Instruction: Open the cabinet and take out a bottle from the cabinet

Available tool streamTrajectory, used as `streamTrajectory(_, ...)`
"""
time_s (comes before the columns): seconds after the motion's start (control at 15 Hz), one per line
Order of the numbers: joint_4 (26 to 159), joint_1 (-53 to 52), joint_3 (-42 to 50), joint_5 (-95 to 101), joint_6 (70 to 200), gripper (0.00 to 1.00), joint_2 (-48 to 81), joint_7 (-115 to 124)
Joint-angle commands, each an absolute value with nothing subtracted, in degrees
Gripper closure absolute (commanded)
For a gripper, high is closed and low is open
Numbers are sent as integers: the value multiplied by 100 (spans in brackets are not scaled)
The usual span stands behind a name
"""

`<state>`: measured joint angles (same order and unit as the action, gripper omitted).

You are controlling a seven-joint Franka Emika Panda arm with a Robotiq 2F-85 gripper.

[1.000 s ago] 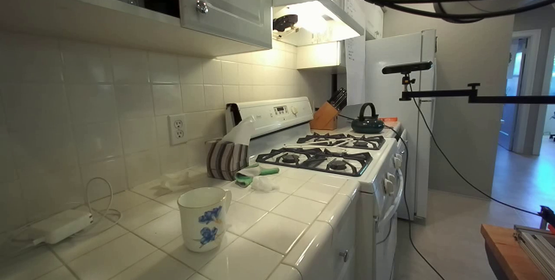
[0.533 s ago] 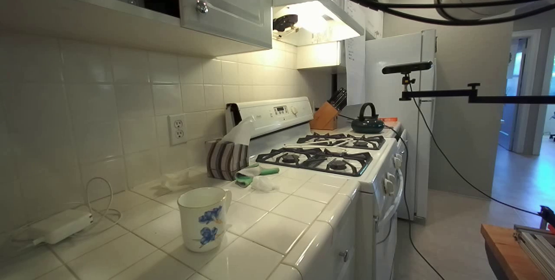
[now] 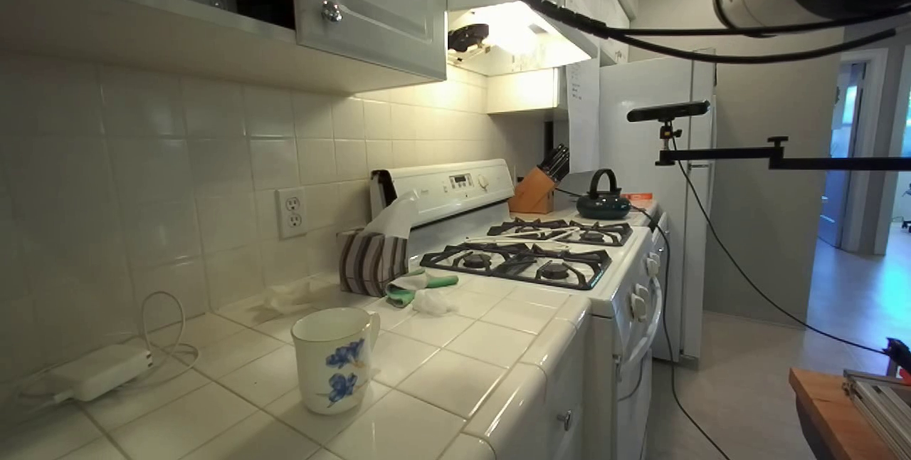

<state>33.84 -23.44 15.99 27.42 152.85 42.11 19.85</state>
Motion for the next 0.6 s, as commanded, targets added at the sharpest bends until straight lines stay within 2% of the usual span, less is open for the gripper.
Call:
streamTrajectory(0.0,3070,-2396,1864,2875,15375,49,4446,2314)
streamTrajectory(0.33,2962,-2429,2101,2866,15503,83,4512,2462)
streamTrajectory(0.4,2938,-2433,2142,2862,15517,88,4518,2491)
streamTrajectory(0.53,2941,-2448,2206,2858,15554,90,4496,2485)
